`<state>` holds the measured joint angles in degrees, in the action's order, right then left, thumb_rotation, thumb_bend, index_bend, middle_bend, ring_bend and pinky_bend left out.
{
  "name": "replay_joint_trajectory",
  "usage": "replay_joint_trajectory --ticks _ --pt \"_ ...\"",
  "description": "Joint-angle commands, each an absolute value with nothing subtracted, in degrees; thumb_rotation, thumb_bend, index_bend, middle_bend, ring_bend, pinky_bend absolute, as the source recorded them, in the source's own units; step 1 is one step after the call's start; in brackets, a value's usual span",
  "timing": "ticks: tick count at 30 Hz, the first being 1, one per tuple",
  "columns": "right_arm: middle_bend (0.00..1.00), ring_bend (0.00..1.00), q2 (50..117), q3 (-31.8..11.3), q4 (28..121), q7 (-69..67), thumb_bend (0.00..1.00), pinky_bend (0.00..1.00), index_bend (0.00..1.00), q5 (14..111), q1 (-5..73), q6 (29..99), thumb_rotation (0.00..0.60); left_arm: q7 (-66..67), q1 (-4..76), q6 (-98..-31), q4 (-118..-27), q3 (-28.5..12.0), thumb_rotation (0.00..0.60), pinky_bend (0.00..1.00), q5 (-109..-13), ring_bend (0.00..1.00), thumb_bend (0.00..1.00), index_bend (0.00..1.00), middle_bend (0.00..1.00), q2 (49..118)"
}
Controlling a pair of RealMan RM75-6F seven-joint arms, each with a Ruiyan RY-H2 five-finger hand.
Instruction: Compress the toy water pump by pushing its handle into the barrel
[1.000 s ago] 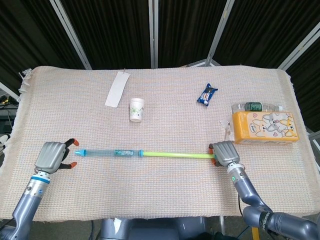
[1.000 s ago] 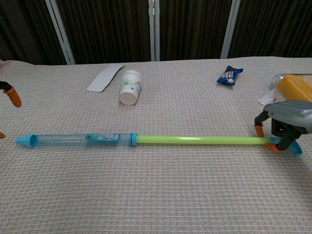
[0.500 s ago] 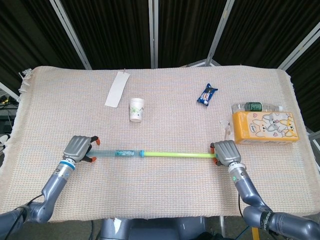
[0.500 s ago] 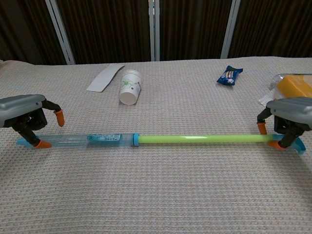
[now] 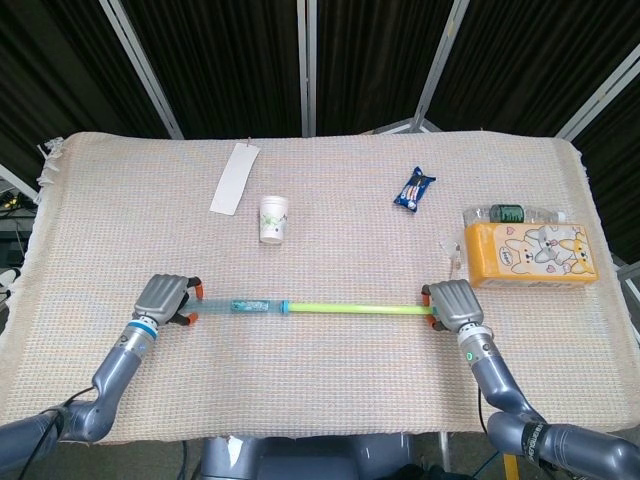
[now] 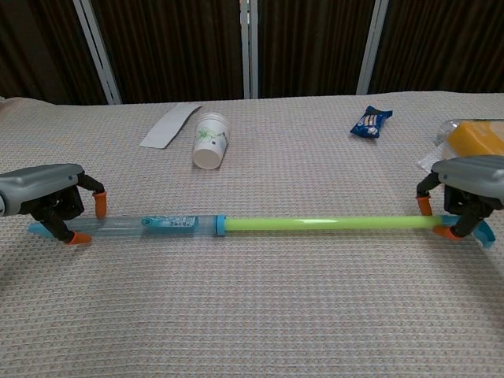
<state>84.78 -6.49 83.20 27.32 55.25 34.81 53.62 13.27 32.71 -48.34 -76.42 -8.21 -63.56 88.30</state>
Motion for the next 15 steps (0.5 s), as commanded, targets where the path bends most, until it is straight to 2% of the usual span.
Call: replay_joint_trajectory --ticks 1,3,6,15 --pt "1.00 1.00 84.56 -6.46 83.65 27.07 0.44 1.00 0.67 55.46 34.84 53.77 0.600 13.09 32.93 -48.35 -76.81 -8.30 0.600 1.00 -63.03 0.85 0.37 0.64 0.92 88.20" --pt "1.00 1.00 84.41 -6.48 83.96 26.92 0.44 1.00 0.67 55.59 34.87 53.84 0.600 13.04 33.02 -48.48 -77.04 -8.42 0.600 1.00 -62.78 0.85 0.40 0.72 0.92 88.09" --pt "1.00 1.00 83.95 -6.51 84.96 26.57 0.45 1.00 0.67 56.04 34.94 54.07 0.600 12.70 33.18 -48.91 -78.14 -8.80 0.600 1.00 -62.27 0.85 0.42 0.77 0.92 87.61" --pt "1.00 1.00 83.57 -8.07 88.09 25.90 0.47 1.00 0.67 55.95 36.23 54.38 0.600 13.10 34.16 -50.91 -82.70 -10.16 0.600 1.00 -61.07 0.85 0.42 0.80 0.92 86.71"
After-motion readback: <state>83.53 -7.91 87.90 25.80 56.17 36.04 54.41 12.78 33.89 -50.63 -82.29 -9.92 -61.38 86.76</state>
